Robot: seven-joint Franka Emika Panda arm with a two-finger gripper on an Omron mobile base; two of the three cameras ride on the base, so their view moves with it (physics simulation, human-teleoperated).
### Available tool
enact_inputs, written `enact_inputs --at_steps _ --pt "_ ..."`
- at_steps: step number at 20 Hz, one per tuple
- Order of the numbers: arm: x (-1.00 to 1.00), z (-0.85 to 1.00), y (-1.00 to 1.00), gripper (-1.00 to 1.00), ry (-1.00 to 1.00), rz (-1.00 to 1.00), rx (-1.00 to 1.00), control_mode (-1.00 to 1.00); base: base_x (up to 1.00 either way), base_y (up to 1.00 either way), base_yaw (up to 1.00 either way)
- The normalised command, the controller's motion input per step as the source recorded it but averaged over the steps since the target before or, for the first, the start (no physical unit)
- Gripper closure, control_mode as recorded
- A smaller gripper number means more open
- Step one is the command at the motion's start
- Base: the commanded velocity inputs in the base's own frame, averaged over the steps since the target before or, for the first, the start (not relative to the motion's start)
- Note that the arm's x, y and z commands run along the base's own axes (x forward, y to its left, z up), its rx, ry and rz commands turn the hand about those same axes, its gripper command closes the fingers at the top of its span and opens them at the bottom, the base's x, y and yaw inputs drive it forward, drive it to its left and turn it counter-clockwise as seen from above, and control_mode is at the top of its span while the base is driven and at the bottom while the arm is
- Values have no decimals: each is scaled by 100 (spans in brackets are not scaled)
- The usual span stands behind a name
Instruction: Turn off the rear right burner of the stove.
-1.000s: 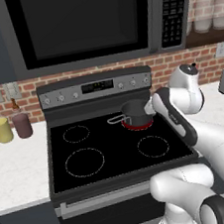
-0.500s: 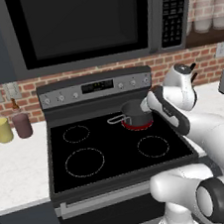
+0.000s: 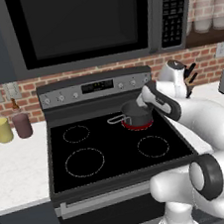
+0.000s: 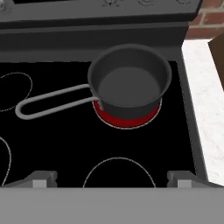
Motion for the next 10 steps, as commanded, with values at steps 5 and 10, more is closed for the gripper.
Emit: enact_inputs --at_steps 5,10 --pt "43 0 -3 -100 0 0 0 -100 0 0 0" --pt "32 0 -13 -100 0 -1 0 -100 0 0 0"
